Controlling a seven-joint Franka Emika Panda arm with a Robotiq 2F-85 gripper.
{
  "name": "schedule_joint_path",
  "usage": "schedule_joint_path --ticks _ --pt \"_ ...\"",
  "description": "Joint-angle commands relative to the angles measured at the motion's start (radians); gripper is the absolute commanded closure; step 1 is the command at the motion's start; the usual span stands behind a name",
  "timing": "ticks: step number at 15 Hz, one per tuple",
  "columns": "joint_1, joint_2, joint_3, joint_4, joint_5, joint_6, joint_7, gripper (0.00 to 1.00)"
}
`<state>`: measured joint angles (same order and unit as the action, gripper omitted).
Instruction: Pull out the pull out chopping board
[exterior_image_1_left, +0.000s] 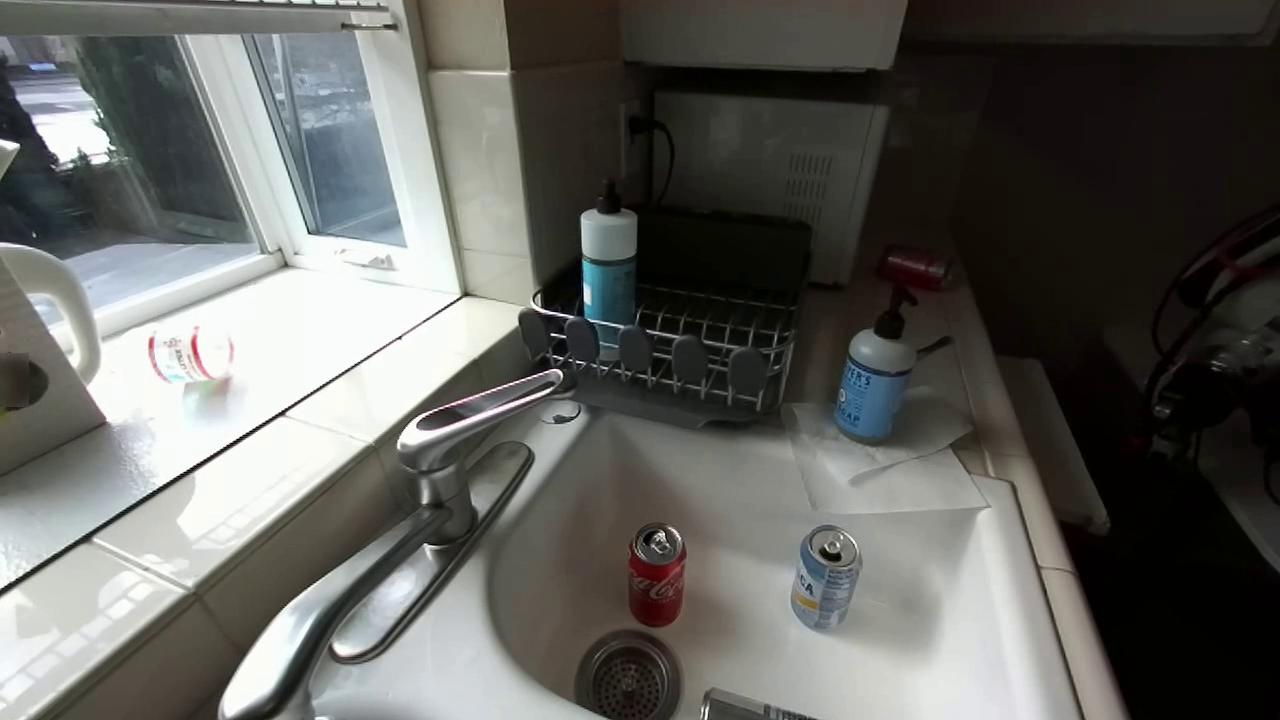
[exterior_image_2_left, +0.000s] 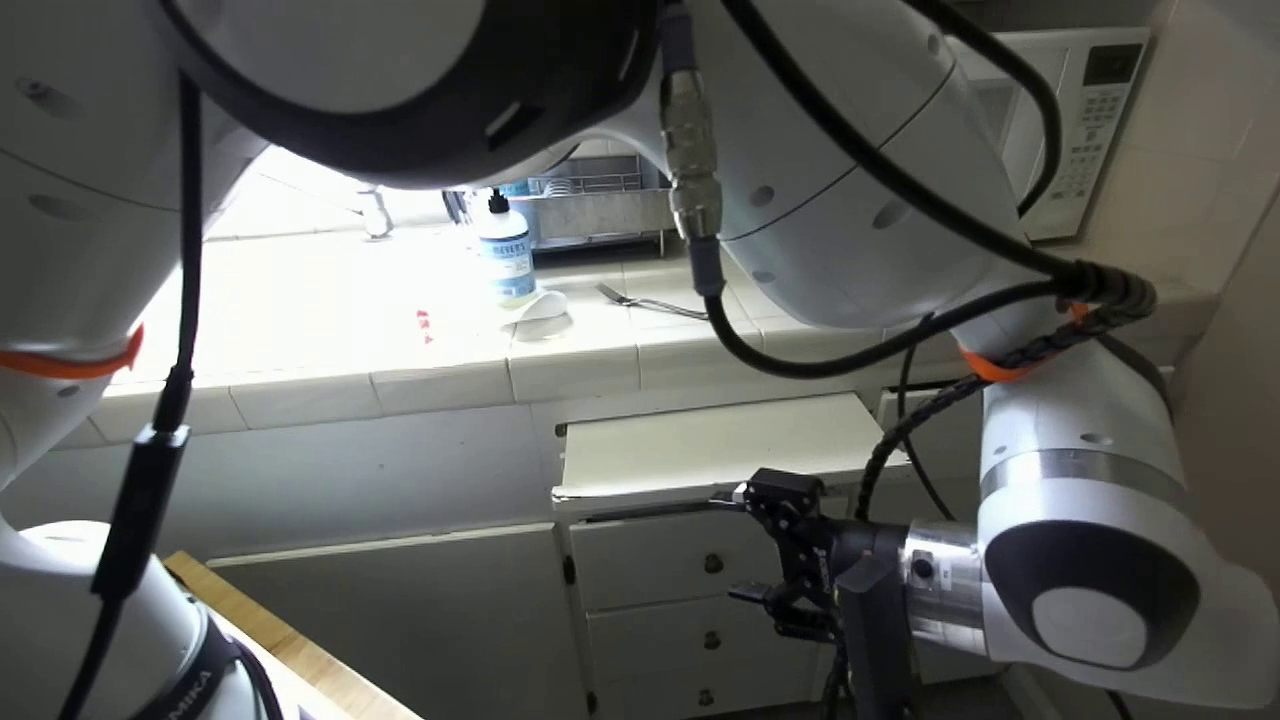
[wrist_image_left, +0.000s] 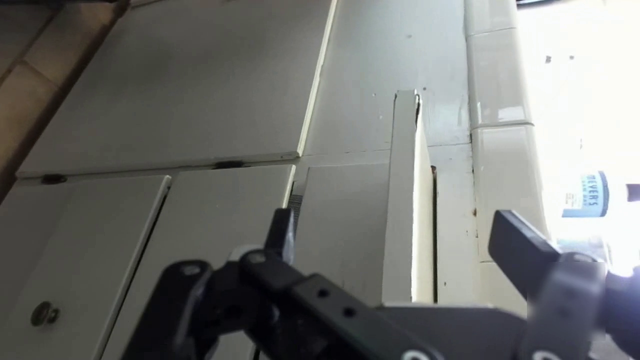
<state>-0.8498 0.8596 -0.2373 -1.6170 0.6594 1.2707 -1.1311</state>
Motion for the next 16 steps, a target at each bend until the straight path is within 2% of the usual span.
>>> schedule_joint_path --ticks 1,8,9,11,13,16 --pt "-0.021 -0.006 0.05 -0.063 0.07 0.019 0.018 0.0" --pt "-0.007 0.041 0.09 -0.075 0.224 0.027 -0.013 0.0" --pt "-0.003 0.049 0.091 -0.073 0.245 0.034 -0.016 0.14" --pt "0.004 0.067 0.091 -0.067 0.283 0.043 -0.019 0.28" --pt "0.008 0.081 0.091 -0.064 0.32 0.05 -0.02 0.36" --pt "0.013 0.1 0.086 -0.053 0.36 0.048 -0.021 0.61"
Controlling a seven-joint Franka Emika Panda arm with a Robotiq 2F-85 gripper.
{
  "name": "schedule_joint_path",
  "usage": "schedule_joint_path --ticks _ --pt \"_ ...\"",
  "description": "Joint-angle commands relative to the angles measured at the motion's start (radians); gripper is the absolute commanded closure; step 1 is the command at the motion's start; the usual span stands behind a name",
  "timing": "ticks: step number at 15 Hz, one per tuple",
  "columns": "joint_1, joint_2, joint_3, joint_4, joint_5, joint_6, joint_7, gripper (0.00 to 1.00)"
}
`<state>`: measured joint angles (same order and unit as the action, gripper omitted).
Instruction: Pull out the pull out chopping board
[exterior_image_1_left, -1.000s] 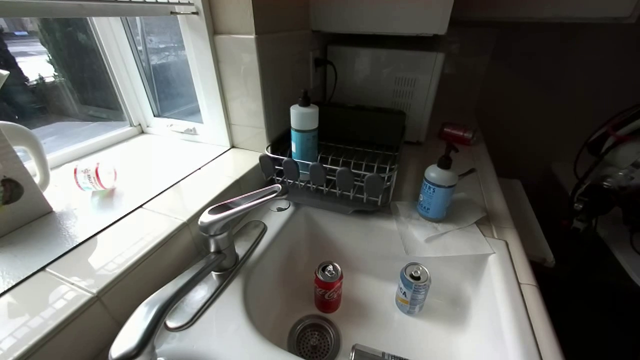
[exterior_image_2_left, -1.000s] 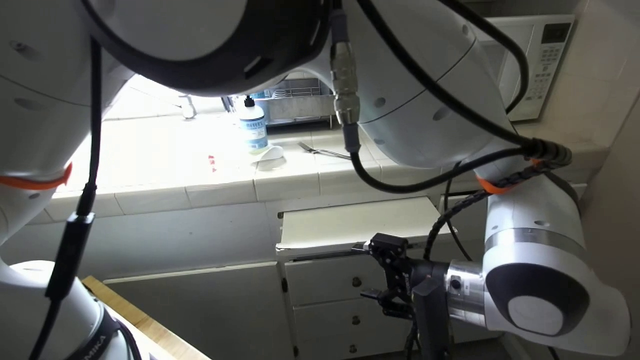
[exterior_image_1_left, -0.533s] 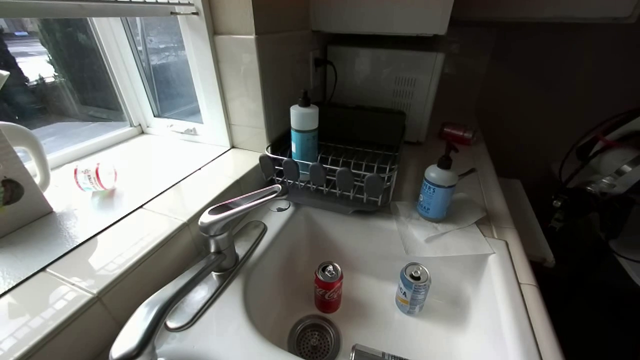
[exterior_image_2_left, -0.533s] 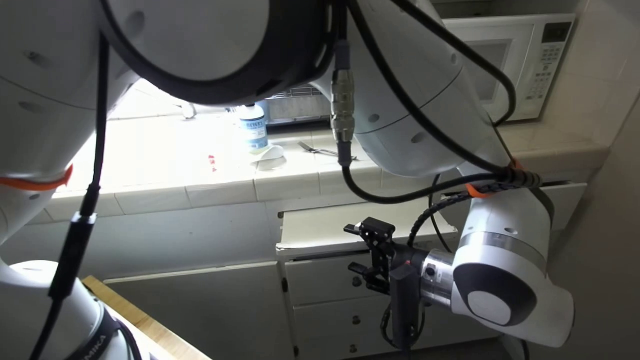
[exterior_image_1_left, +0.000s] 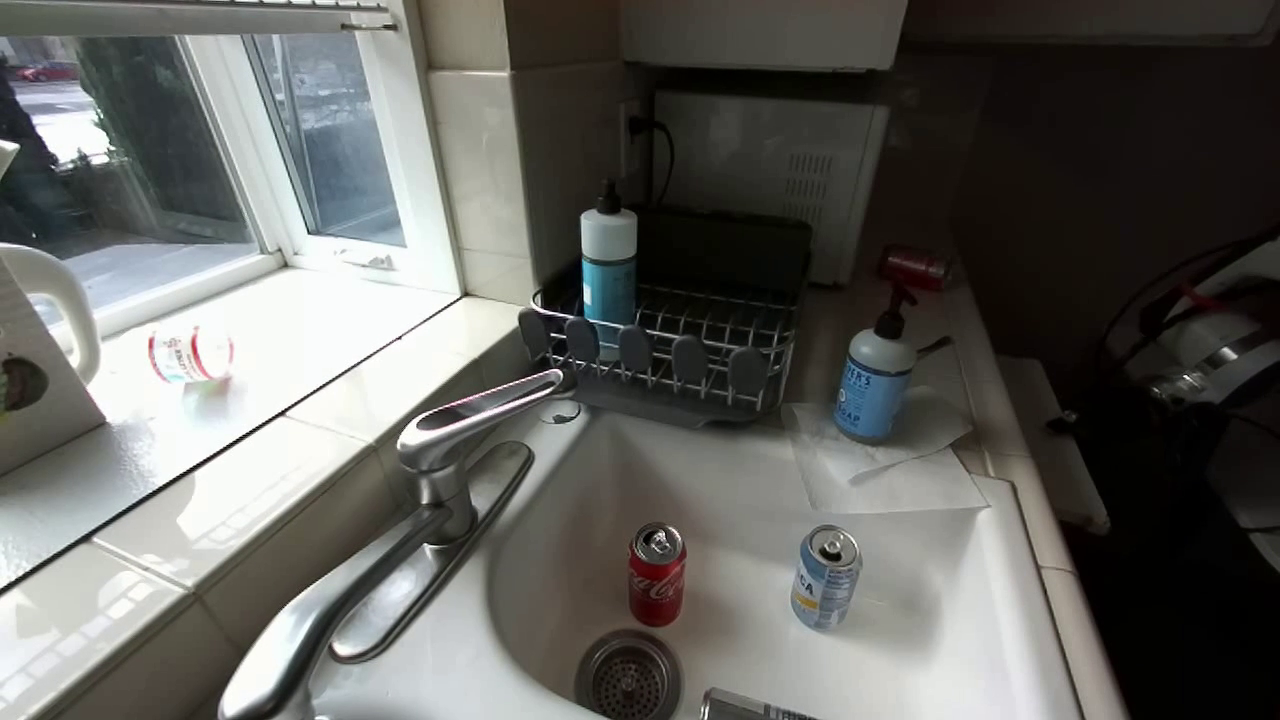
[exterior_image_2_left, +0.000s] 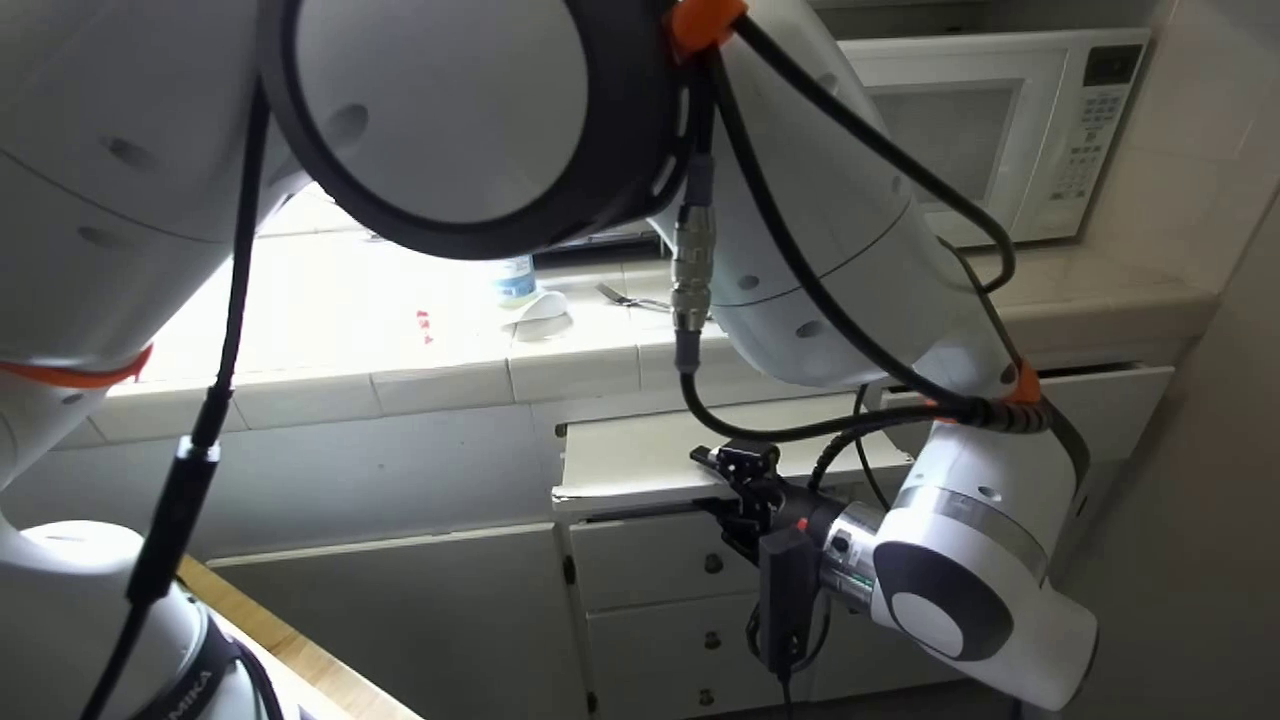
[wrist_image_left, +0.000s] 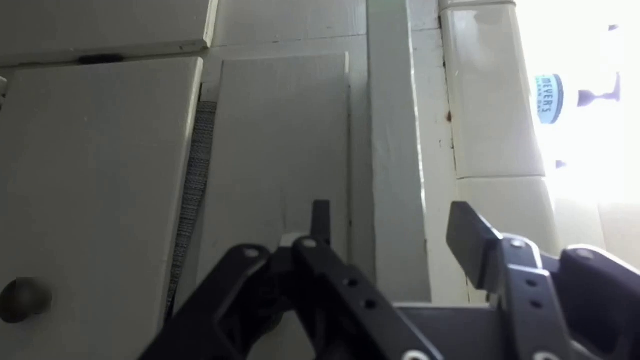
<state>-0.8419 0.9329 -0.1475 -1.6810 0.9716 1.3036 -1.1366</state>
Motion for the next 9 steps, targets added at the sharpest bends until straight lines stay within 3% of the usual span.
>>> schedule_joint_path --ticks 1,5,6,9 --pt "0.007 0.032 -0.006 0.014 0.058 0.015 -0.016 0.69" --pt "0.005 0.039 -0.018 0.037 0.063 -0.019 -0.017 0.98" --pt "0.003 0.042 -0.02 0.045 0.06 -0.026 -0.023 0.94" --pt "-0.003 0.052 -0.039 0.102 0.017 -0.056 -0.009 0.94"
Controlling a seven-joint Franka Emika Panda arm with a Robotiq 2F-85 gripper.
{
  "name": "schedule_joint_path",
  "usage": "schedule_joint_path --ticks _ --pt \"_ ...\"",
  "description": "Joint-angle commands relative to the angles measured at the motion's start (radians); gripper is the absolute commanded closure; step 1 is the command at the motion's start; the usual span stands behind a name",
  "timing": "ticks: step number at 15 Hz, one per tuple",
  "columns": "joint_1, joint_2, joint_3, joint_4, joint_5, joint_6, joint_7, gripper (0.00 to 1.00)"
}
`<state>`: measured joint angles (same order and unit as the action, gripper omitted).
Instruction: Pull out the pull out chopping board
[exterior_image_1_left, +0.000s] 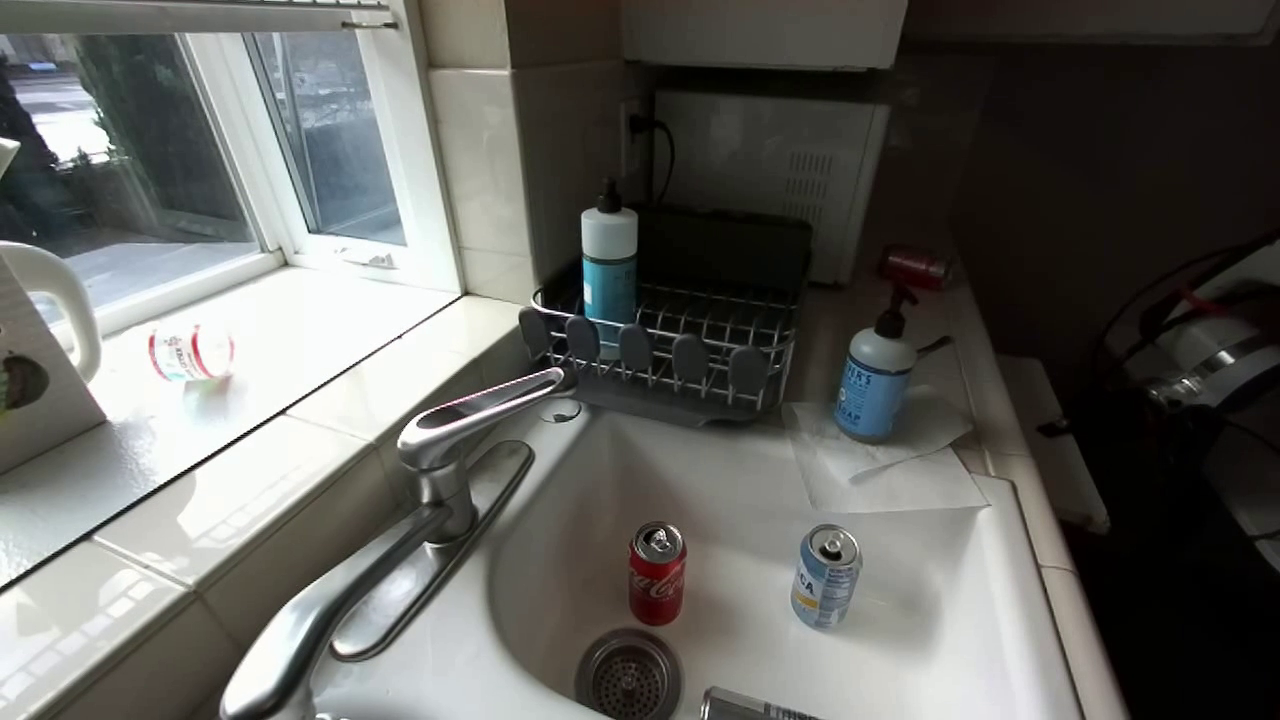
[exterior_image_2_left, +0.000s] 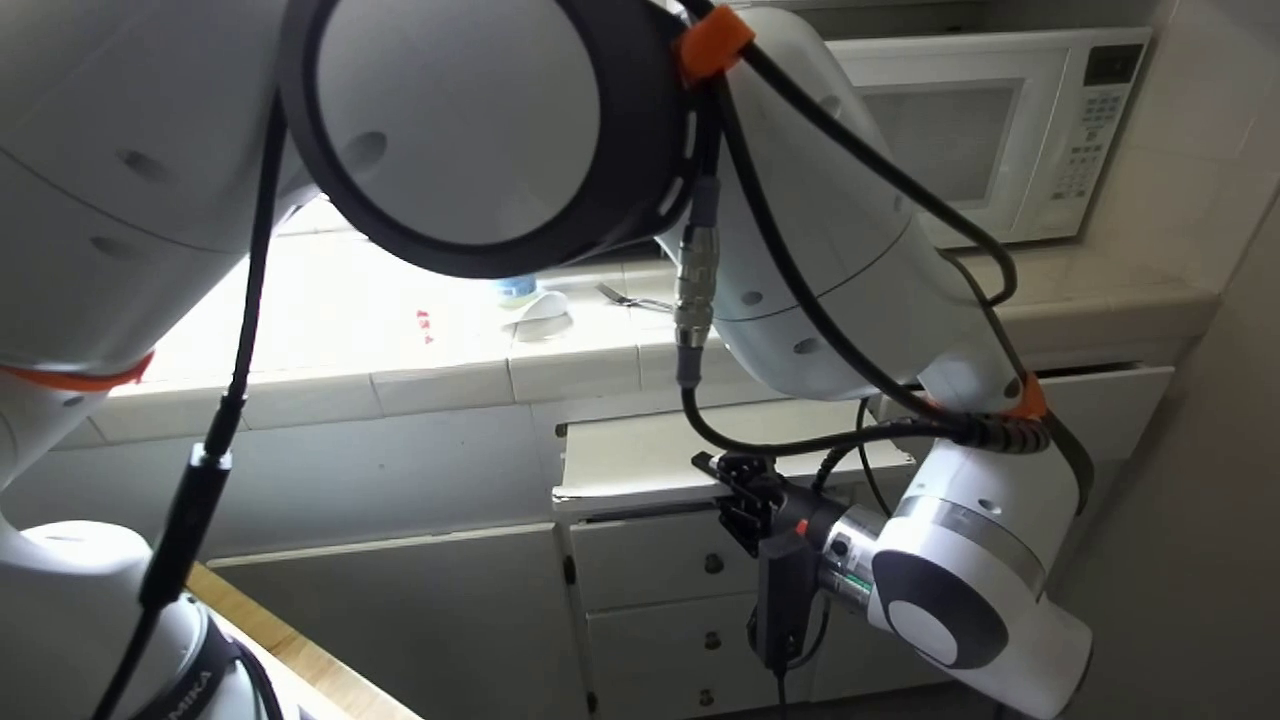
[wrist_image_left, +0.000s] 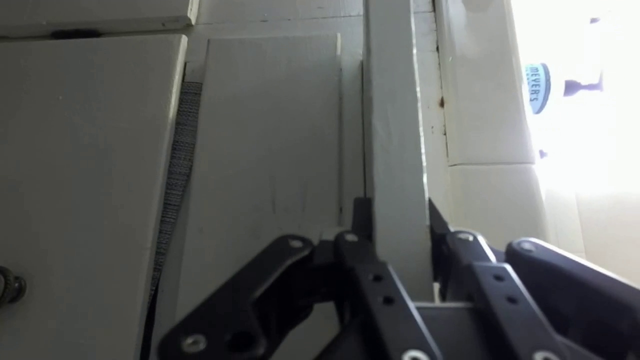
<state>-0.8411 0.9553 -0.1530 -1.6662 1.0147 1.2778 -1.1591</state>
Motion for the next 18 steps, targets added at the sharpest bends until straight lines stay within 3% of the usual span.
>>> schedule_joint_path --ticks 1,7,14,18 --pt "-0.01 0.034 -0.036 0.106 -0.03 -0.035 0.006 0.94" --pt "-0.026 0.069 -0.037 0.281 -0.143 -0.064 -0.048 0.94" --pt "-0.045 0.173 -0.011 0.471 -0.212 -0.158 -0.022 0.94" --pt "-0.042 0.216 -0.018 0.571 -0.307 -0.205 -0.019 0.94"
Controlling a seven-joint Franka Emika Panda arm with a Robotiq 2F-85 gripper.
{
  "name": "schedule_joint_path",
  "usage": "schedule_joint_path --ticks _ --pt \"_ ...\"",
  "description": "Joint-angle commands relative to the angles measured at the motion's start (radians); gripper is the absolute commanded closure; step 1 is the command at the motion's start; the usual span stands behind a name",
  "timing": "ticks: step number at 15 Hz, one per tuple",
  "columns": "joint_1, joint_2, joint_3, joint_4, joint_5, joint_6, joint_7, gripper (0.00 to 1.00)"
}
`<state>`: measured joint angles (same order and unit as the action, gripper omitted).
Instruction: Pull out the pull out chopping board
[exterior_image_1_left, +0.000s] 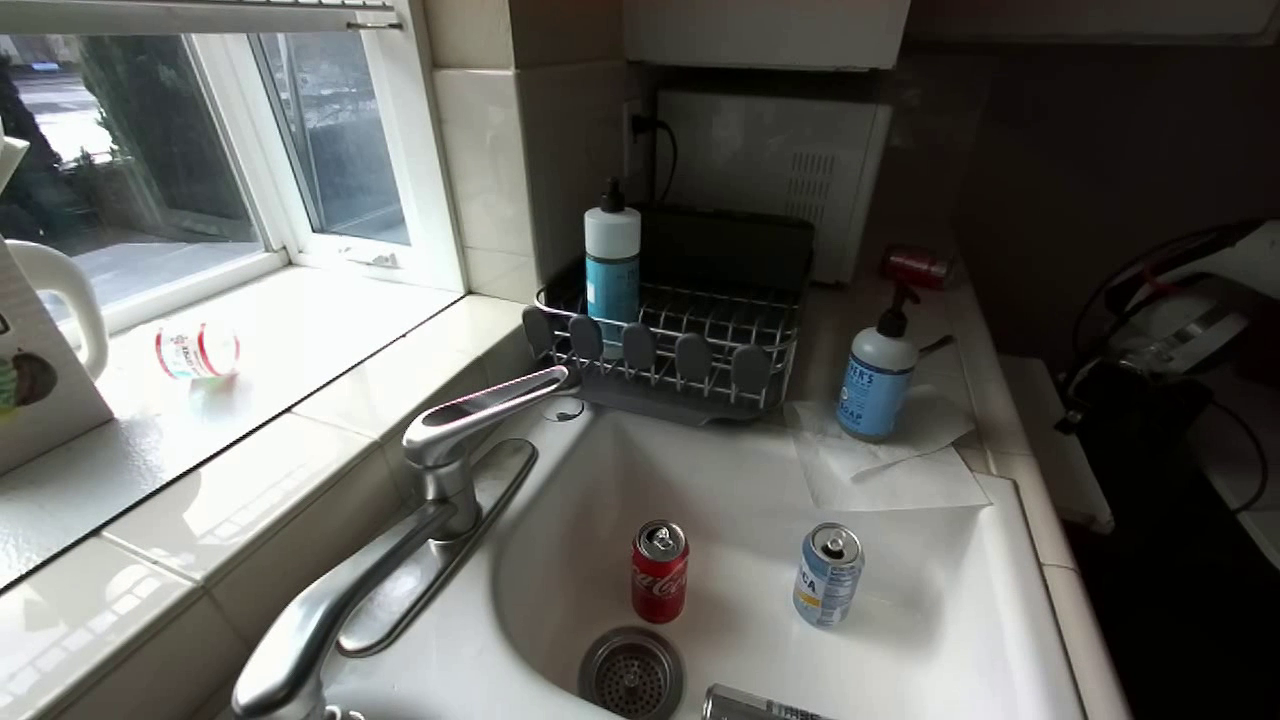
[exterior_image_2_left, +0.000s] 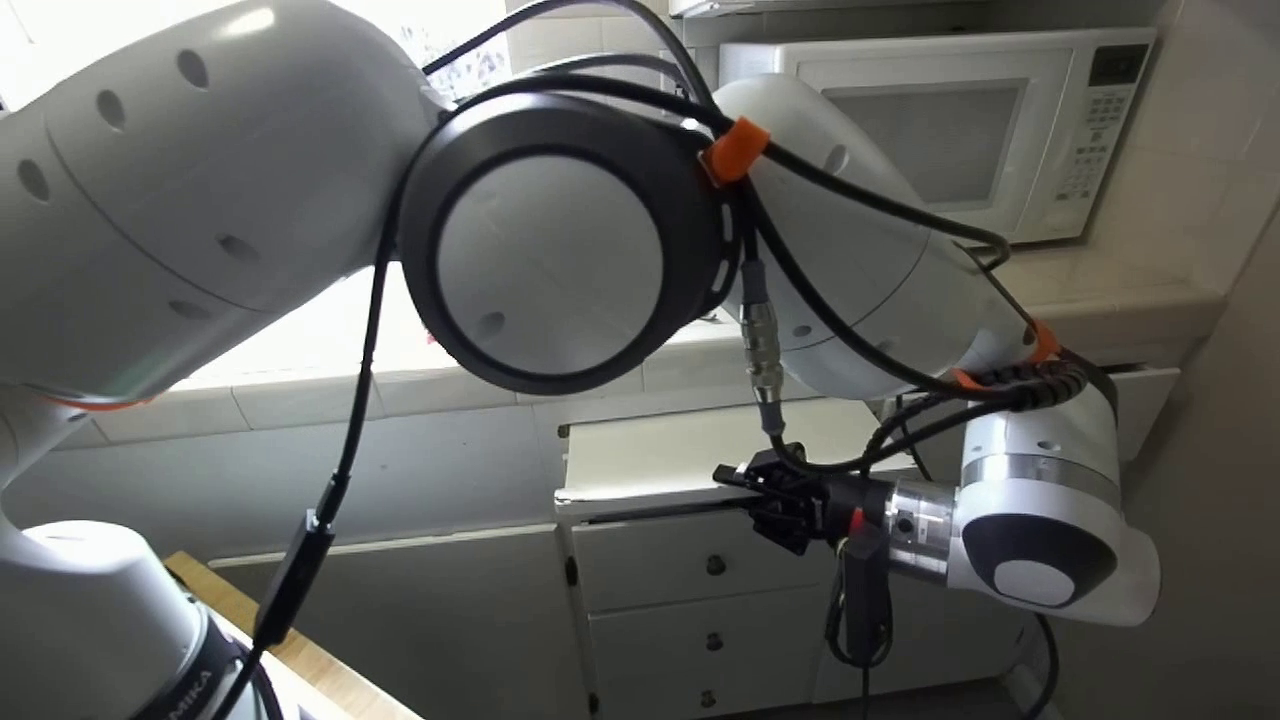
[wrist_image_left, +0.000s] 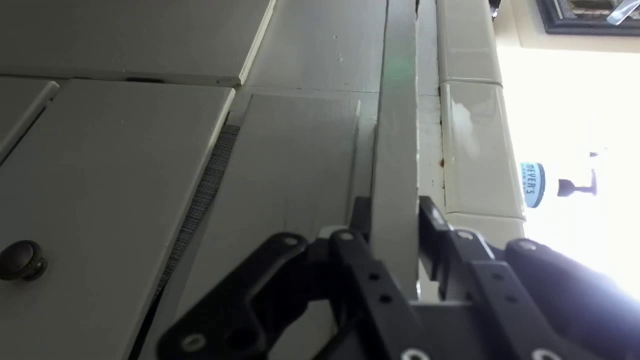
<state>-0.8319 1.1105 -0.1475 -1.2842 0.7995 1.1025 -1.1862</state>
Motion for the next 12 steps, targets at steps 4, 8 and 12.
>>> schedule_joint_path --ticks 4,8,12 --pt "-0.058 0.095 -0.016 0.274 -0.163 -0.065 0.006 0.94" --pt "-0.068 0.127 -0.001 0.335 -0.2 -0.089 0.017 0.94" --pt "-0.086 0.142 0.019 0.365 -0.197 -0.085 0.018 0.94"
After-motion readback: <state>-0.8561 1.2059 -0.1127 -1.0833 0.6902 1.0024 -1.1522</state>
